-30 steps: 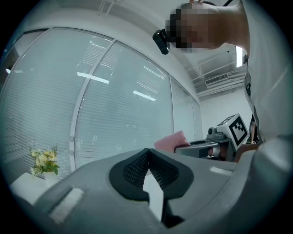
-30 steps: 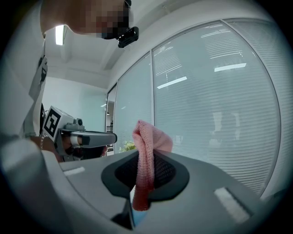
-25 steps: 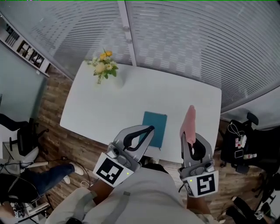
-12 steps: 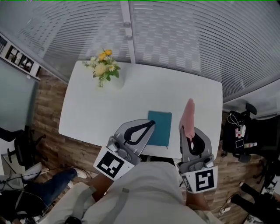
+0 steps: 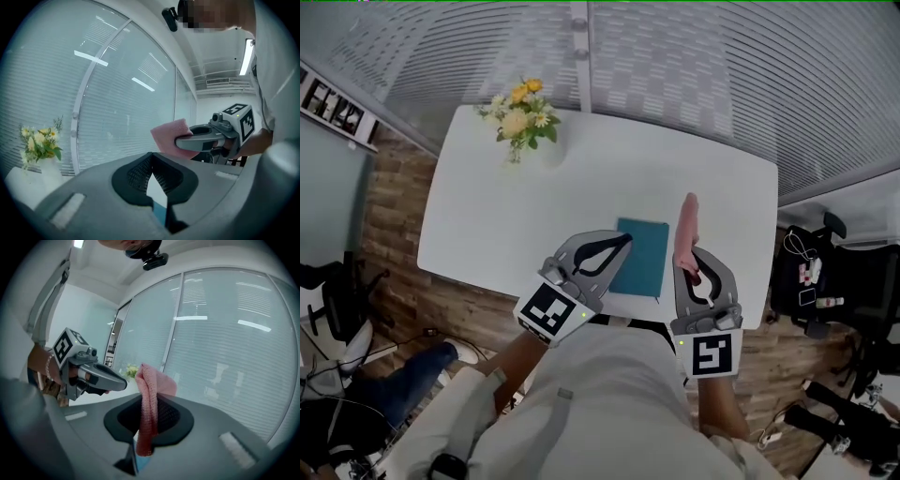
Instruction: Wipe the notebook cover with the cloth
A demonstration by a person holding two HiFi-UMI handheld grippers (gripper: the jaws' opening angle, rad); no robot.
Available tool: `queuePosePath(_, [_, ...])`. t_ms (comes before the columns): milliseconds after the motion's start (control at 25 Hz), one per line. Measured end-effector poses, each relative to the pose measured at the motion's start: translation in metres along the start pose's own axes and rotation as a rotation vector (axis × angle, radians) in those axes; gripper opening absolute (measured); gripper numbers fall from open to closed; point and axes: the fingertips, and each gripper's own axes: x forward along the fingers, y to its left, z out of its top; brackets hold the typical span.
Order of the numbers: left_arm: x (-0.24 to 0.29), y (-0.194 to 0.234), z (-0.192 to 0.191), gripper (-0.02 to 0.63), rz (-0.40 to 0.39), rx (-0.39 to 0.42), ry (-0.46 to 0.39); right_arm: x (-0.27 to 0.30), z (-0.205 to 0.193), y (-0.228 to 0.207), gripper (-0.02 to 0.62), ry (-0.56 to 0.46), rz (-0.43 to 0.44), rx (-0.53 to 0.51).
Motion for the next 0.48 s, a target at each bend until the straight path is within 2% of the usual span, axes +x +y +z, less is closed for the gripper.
queuePosePath(160, [0.008,0.004,-0.046,-0.002,-0.001,-0.005,0.086,0.019,-0.046,0.018,0.031,0.141,0.044,-0.132])
queuePosePath(480, [0.014,0.016,-0.122,-0.002,-0.008,-0.026,0.219,0.054,-0.112,0.052,0.031,0.242,0.106,-0.358])
